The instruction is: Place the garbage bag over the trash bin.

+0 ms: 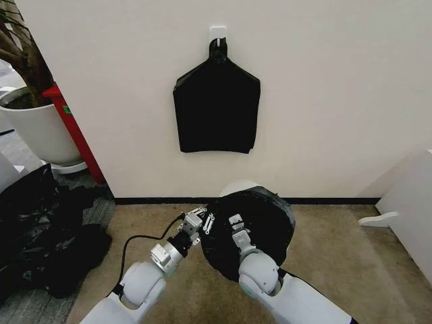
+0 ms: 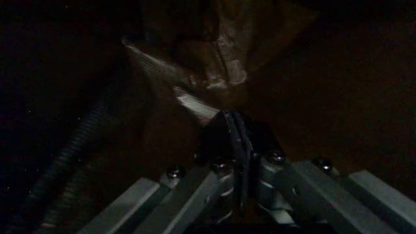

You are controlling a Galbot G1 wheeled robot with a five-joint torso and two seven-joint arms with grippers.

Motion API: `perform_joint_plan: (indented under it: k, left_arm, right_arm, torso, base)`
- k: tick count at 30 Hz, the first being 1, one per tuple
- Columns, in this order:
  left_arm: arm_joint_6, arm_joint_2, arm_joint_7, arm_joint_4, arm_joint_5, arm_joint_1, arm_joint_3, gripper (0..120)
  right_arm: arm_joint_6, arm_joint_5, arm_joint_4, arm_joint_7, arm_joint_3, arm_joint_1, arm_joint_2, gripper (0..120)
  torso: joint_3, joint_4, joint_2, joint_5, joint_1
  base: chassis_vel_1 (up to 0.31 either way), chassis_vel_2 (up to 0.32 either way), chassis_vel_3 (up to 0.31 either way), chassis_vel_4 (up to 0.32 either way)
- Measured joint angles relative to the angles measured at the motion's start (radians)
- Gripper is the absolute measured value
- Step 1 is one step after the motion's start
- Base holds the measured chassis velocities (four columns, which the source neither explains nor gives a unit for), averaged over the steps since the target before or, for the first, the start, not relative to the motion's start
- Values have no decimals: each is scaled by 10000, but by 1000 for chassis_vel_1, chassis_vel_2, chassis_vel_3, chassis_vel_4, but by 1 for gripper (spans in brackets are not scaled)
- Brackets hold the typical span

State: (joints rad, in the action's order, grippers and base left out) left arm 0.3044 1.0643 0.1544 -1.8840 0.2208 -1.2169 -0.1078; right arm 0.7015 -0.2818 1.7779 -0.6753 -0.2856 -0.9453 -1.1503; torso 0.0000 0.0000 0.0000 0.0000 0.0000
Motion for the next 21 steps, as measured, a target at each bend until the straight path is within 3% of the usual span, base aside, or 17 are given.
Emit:
perform_joint_plan:
  k: [4,7,10,11,14,16,18,21]
  left_arm:
    - [-48,50,-58,95,54,89,-12,4]
    - [-204,97,-159,164,267,219,-17,4]
    - [-494,103,-280,260,584,378,-17,4]
    - [-494,103,-280,260,584,378,-17,4]
    - [-849,87,-429,402,901,565,-21,4]
    - [-1126,86,-537,510,1202,700,-35,4]
    - [-1181,85,-557,525,1267,722,-41,4]
    - [-1598,63,-750,711,1796,900,-73,4]
  right_arm:
    - [-72,296,110,1,35,4,21,0]
    - [-1096,417,467,443,18,-101,92,0]
    - [-2680,1153,743,1311,25,-395,213,10]
    - [-2680,1153,743,1311,25,-395,213,10]
    - [-3985,1895,980,2032,154,-688,394,22]
    - [-5259,2432,1161,2816,436,-984,563,30]
    - [-5502,2534,1191,2989,504,-1045,597,32]
    - [-7914,3365,1394,4503,1162,-1531,776,47]
  torso:
    - [0,0,0,0,0]
    - [0,1,0,-1,0]
    - [0,0,0,0,0]
    - [0,0,0,0,0]
    - [0,0,0,0,0]
    - [0,0,0,0,0]
    - [0,0,0,0,0]
    - [0,-1,0,-1,0]
  base:
    - [0,0,0,0]
    - [0,0,0,0]
    - [0,0,0,0]
    - [0,0,0,0]
    - [0,0,0,0]
    - [0,0,0,0]
    - [0,0,0,0]
    - [0,0,0,0]
